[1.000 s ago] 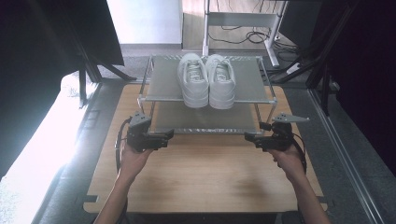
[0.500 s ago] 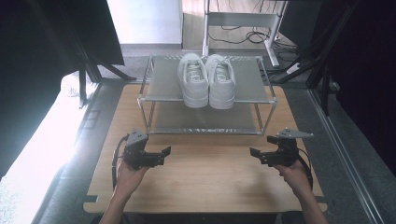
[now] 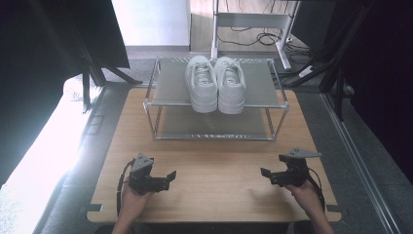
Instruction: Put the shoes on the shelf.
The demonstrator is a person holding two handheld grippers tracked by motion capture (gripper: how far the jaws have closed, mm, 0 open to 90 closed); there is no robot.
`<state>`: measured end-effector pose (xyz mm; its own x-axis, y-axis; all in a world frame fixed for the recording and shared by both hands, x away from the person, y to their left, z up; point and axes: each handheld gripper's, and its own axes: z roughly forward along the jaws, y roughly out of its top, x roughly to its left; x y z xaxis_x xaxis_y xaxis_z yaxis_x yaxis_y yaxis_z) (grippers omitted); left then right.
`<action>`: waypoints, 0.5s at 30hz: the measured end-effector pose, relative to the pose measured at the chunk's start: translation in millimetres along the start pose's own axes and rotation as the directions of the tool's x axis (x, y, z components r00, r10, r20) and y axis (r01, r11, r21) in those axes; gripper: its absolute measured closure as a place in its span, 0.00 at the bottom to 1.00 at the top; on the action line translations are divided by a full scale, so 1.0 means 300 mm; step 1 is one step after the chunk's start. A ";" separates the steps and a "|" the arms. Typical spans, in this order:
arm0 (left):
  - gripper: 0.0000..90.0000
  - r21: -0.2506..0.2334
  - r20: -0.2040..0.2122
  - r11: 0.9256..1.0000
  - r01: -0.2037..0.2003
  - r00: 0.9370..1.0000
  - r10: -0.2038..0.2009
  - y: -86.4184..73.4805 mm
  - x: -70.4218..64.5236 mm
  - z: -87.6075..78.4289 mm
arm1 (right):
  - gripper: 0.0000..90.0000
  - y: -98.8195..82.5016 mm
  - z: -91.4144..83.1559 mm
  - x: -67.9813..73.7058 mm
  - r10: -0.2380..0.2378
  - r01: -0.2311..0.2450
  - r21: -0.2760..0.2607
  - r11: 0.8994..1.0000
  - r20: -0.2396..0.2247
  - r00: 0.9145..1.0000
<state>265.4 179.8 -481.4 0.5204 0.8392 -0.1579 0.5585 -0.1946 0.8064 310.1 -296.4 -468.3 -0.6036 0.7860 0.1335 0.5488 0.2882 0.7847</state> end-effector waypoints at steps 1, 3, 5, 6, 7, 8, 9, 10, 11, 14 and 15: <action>0.00 0.010 -0.001 1.000 0.001 1.000 -0.001 -0.010 0.000 0.005 | 0.02 -0.009 0.005 0.001 -0.002 0.002 0.007 1.000 0.004 1.000; 0.00 0.031 -0.002 1.000 0.002 1.000 -0.002 -0.029 -0.002 0.017 | 0.02 -0.029 0.016 0.003 -0.003 0.003 0.019 1.000 0.006 1.000; 0.00 0.066 -0.006 0.998 -0.006 1.000 0.006 -0.046 -0.006 0.033 | 0.02 -0.049 0.028 0.005 -0.011 0.010 0.038 0.999 0.014 1.000; 0.00 0.084 -0.008 0.996 -0.010 1.000 0.011 -0.054 -0.008 0.043 | 0.02 -0.059 0.035 0.006 -0.017 0.016 0.049 0.999 0.018 1.000; 0.00 0.102 -0.011 0.995 -0.016 1.000 0.017 -0.062 -0.011 0.052 | 0.01 -0.069 0.041 0.006 -0.027 0.025 0.062 0.998 0.024 0.999; 0.00 0.120 -0.013 0.992 -0.022 1.000 0.023 -0.069 -0.014 0.060 | 0.01 -0.085 0.051 0.008 -0.042 0.039 0.080 0.996 0.036 0.998; 0.00 0.137 -0.014 0.990 -0.030 0.999 0.032 -0.074 -0.017 0.068 | 0.01 -0.085 0.051 0.008 -0.042 0.039 0.080 0.996 0.036 0.998; 0.00 0.151 -0.018 0.988 -0.035 0.999 0.039 -0.079 -0.021 0.076 | 0.01 -0.091 0.055 0.007 -0.048 0.044 0.086 0.995 0.040 0.998; 0.00 0.163 -0.016 0.986 -0.041 0.999 0.045 -0.083 -0.024 0.083 | 0.00 -0.096 0.059 0.007 -0.050 0.046 0.089 0.995 0.044 0.998; 0.00 0.203 -0.012 0.977 -0.058 0.998 0.062 -0.095 -0.035 0.105 | 0.00 -0.112 0.073 0.006 -0.052 0.048 0.105 0.993 0.045 0.998; 0.00 0.213 -0.022 0.974 -0.072 0.997 0.078 -0.096 -0.042 0.110 | 0.00 -0.118 0.079 0.006 -0.061 0.055 0.115 0.992 0.049 0.997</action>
<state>263.9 158.0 -521.5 0.5480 0.8325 -0.0819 0.6445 -0.3578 0.6757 303.3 -292.1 -510.2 -0.6071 0.7926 0.0558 0.5779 0.3922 0.7157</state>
